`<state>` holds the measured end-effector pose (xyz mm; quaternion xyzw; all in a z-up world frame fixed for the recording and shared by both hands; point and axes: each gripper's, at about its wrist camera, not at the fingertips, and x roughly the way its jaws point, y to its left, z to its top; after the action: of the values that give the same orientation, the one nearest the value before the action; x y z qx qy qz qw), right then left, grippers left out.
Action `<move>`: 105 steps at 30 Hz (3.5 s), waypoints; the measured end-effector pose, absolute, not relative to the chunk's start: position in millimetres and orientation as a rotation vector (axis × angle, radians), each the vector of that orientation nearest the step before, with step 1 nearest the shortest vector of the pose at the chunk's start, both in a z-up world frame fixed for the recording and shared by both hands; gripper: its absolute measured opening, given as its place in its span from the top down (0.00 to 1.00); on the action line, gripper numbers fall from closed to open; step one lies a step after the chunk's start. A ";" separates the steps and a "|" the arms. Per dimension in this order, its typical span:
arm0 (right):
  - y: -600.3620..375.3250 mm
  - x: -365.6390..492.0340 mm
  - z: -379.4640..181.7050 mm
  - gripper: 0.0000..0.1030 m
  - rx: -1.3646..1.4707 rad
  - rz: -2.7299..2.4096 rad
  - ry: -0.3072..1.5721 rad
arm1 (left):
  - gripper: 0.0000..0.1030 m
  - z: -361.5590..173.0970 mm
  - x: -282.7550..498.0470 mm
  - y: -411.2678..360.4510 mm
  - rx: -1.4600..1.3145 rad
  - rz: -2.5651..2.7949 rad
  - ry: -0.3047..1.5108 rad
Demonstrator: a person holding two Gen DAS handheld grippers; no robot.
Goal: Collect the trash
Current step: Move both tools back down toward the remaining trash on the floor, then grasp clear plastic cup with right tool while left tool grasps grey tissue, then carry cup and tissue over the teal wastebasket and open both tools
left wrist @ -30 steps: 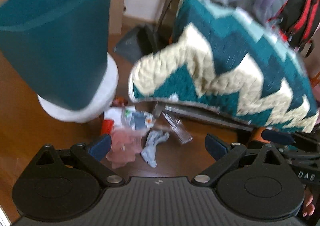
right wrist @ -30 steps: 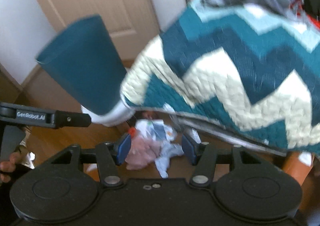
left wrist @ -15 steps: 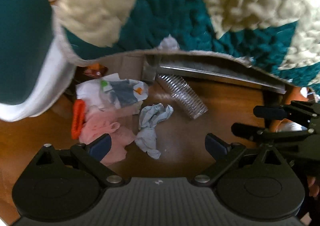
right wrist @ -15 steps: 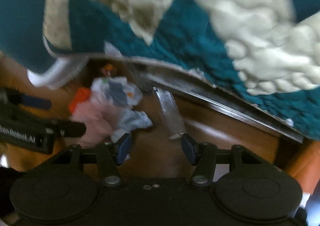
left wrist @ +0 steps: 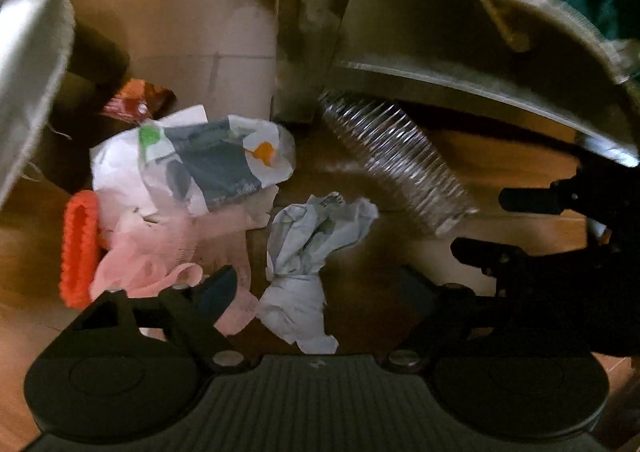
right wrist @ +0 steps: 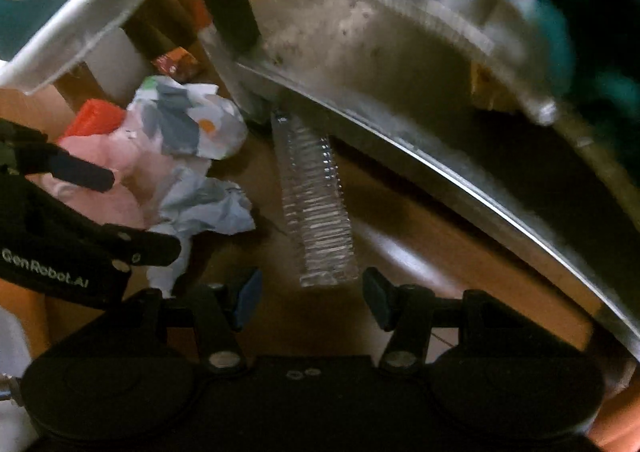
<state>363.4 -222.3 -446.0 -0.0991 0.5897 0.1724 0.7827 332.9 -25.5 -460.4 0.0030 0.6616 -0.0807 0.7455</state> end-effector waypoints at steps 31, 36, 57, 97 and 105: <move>-206.4 356.6 -461.8 1.00 -0.264 0.362 1.343 | 0.77 -478.8 330.0 -28.7 -0.036 -0.181 1.529; -197.1 335.1 -424.1 1.00 -0.198 0.353 1.354 | 0.77 -436.0 319.1 -25.2 -0.024 -0.156 1.515; -183.4 222.1 -177.7 0.99 0.013 0.389 1.062 | 0.77 -192.2 230.8 5.6 -0.191 -0.047 1.200; 19.3 263.0 23.9 0.99 -0.201 0.630 0.689 | 0.77 48.0 241.6 198.1 -0.216 0.145 0.653; 68.6 317.4 -2.8 0.99 -0.235 0.643 0.746 | 0.77 16.9 286.4 228.5 -0.207 0.181 0.721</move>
<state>317.4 68.6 -2.8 -0.1123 0.3572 0.3081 0.8746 286.4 228.5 16.9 -0.1010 0.3517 0.0883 0.9265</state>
